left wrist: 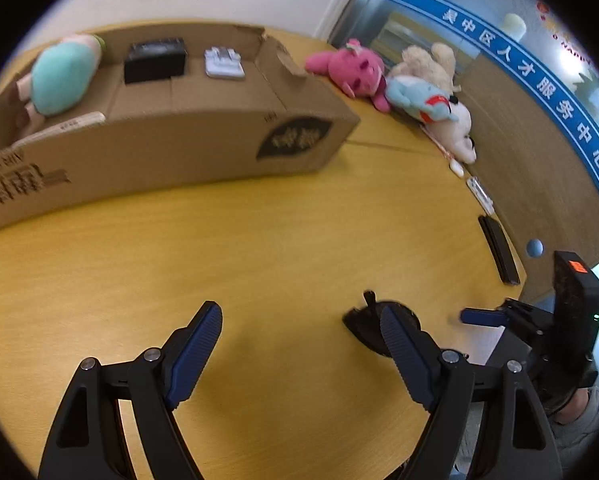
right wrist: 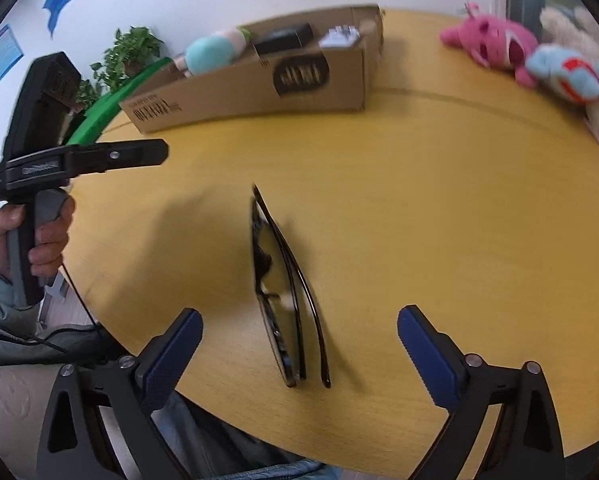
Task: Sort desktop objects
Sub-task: 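Grasp the black sunglasses by the frame with the right gripper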
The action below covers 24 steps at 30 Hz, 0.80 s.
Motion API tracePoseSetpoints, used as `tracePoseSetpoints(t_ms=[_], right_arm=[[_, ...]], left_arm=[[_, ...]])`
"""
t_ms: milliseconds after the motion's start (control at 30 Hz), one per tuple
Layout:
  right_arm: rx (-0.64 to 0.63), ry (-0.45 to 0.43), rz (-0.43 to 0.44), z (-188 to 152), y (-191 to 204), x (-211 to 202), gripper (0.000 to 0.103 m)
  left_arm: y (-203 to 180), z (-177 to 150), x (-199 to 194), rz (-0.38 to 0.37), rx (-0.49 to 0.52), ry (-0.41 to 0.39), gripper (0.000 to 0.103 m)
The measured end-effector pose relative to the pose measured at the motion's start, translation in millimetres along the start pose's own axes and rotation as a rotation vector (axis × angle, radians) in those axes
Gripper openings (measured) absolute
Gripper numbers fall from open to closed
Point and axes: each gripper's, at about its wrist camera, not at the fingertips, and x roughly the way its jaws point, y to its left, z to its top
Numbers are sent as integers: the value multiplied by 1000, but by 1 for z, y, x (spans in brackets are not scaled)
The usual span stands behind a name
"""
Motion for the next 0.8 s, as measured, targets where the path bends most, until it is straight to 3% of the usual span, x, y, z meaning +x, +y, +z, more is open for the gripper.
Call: tracePoseSetpoints(t_ms=[67, 167, 300, 367, 600, 700, 800], right_arm=[[22, 37, 11, -3, -1, 14, 75], [-32, 38, -23, -2, 15, 19, 70], [-75, 29, -76, -3, 36, 19, 54], [-84, 21, -69, -3, 43, 19, 31], [-51, -32, -34, -14, 57, 16, 26], [-32, -49, 30, -14, 64, 22, 25], [-7, -59, 74, -13, 66, 21, 26]], left_arm=[[-2, -4, 11, 2, -1, 35, 81], [-4, -7, 21, -28, -6, 82, 80], [-9, -7, 33, -107, -16, 119, 80], [-13, -6, 42, -122, -23, 140, 80], [-24, -10, 62, -166, -16, 206, 78], [-23, -12, 62, -193, -34, 190, 75], [-16, -13, 59, -142, -49, 162, 48]])
